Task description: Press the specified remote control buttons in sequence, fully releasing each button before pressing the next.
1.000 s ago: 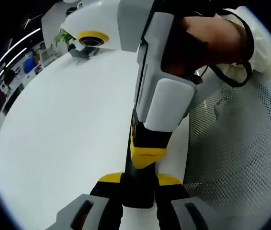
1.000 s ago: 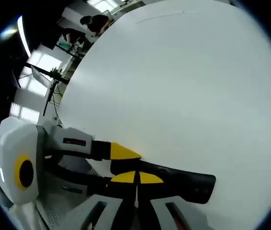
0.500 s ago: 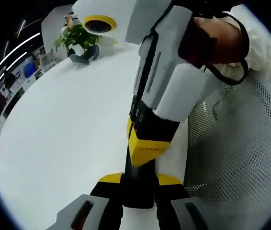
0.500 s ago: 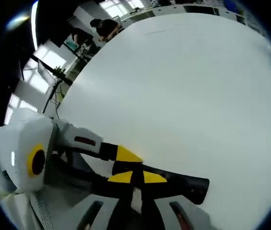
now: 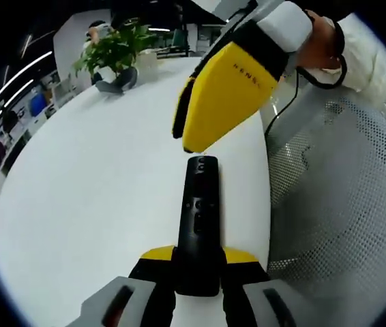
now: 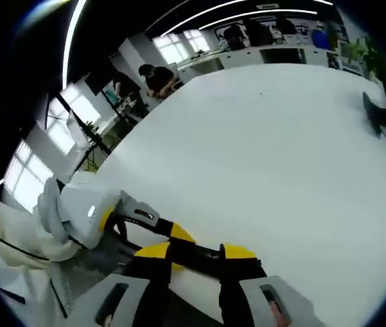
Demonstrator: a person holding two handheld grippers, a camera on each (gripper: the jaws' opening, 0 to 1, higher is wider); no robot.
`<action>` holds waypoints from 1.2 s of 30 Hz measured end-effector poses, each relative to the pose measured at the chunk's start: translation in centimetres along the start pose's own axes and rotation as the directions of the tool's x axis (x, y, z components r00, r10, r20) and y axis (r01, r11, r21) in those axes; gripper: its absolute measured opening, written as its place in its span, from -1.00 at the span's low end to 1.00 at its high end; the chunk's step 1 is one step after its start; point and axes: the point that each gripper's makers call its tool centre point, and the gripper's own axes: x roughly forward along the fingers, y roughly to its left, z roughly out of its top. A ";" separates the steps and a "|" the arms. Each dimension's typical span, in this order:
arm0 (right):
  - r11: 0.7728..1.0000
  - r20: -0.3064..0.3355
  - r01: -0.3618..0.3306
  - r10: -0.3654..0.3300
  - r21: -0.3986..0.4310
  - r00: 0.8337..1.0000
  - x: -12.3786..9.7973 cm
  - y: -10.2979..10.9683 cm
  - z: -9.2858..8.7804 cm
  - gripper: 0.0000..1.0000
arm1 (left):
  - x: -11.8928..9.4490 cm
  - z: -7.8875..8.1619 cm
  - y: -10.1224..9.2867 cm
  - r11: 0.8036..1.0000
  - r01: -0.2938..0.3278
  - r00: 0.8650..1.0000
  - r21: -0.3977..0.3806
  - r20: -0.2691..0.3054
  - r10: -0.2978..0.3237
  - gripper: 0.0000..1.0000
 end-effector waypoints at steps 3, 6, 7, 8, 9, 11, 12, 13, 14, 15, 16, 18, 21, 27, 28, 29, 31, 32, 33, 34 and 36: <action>0.999 0.056 0.036 -0.035 -0.022 0.998 -0.8 -0.5 0.6 -0.39 | 0.0 0.0 0.3 1.000 0.015 1.000 0.015 -0.009 -0.015 -0.53; 0.996 0.134 0.068 -0.061 -0.051 0.989 -1.7 -0.8 1.5 -0.25 | 0.0 0.0 0.9 0.999 0.031 0.999 0.009 -0.018 -0.031 -0.53; 0.996 0.143 0.063 -0.054 -0.060 0.988 -1.9 -0.7 1.5 -0.22 | -0.1 0.0 1.1 0.999 0.037 0.999 0.006 -0.025 -0.037 -0.53; 0.995 0.171 0.067 -0.055 -0.069 0.984 -2.3 -0.6 1.9 -0.17 | -0.1 -0.1 1.4 0.999 0.038 0.999 0.001 -0.036 -0.038 -0.53; 0.993 0.203 0.081 -0.063 -0.082 0.977 -2.6 -0.7 2.4 -0.13 | -0.1 -0.1 1.7 0.999 0.036 0.998 0.006 -0.042 -0.035 -0.53; 0.988 0.255 0.111 -0.081 -0.104 0.964 -3.3 -0.8 3.2 -0.02 | -0.1 -0.2 2.5 0.999 0.020 0.998 0.041 -0.058 -0.018 -0.53; 0.986 0.285 0.125 -0.089 -0.110 0.954 -3.6 -0.9 3.6 0.04 | -0.1 -0.2 2.8 0.999 0.025 0.998 0.034 -0.060 -0.023 -0.53; 0.985 0.297 0.132 -0.094 -0.111 0.950 -3.8 -0.9 3.8 0.10 | -0.1 -0.2 2.9 0.999 0.027 0.998 0.031 -0.062 -0.025 -0.53; 0.982 0.324 0.147 -0.102 -0.117 0.941 -4.0 -1.1 4.2 0.19 | -0.1 -0.2 3.2 0.999 0.030 0.998 0.029 -0.061 -0.028 -0.53; 0.981 0.327 0.157 -0.111 -0.117 0.938 -4.2 -1.2 4.1 0.25 | -0.1 -0.2 3.4 0.999 0.030 0.998 0.031 -0.062 -0.028 -0.53; 0.979 0.331 0.168 -0.120 -0.119 0.936 -4.3 -1.3 4.1 0.31 | 0.0 -0.2 3.7 0.999 0.028 0.998 0.036 -0.064 -0.026 -0.53; 0.970 0.339 0.202 -0.147 -0.133 0.929 -4.5 -1.9 3.9 0.45 | -0.1 -0.1 4.2 0.999 0.026 0.997 0.037 -0.068 -0.024 -0.53; 0.967 0.340 0.221 -0.166 -0.130 0.926 -4.9 -2.6 3.4 0.64 | -0.1 -0.1 5.0 0.999 0.032 0.996 0.034 -0.079 -0.030 -0.53; 0.955 0.348 0.280 -0.231 -0.096 0.909 -5.7 -4.2 3.0 0.76 | -0.2 -0.3 6.7 0.998 0.035 0.994 0.059 -0.105 -0.029 -0.53; 0.952 0.346 0.290 -0.241 -0.096 0.907 -5.7 -4.4 2.8 0.80 | -0.2 -0.3 7.1 0.998 0.036 0.994 0.058 -0.107 -0.030 -0.53; 0.950 0.347 0.297 -0.248 -0.096 0.905 -5.8 -4.5 2.7 0.83 | -0.1 -0.3 7.4 0.998 0.037 0.994 0.056 -0.109 -0.030 -0.53; 0.949 0.336 0.301 -0.255 -0.092 0.907 -5.7 -4.6 2.1 0.87 | -0.1 -0.2 8.1 0.998 0.031 0.994 0.059 -0.110 -0.025 -0.53; 0.949 0.328 0.301 -0.257 -0.090 0.909 -5.7 -4.6 1.7 0.88 | -0.1 -0.1 8.4 0.998 0.028 0.994 0.062 -0.110 -0.021 -0.53; 0.949 0.327 0.302 -0.258 -0.091 0.909 -5.7 -4.5 1.6 0.89 | -0.1 -0.1 9.0 0.998 0.025 0.994 0.065 -0.112 -0.017 -0.53; 0.947 0.324 0.305 -0.260 -0.097 0.910 -5.7 -4.5 1.4 0.90 | -0.1 -0.1 9.3 0.998 0.023 0.993 0.066 -0.114 -0.016 -0.53; 0.946 0.315 0.309 -0.265 -0.099 0.912 -5.7 -4.6 1.3 0.89 | -0.1 0.0 10.2 0.998 0.021 0.993 0.064 -0.120 -0.013 -0.53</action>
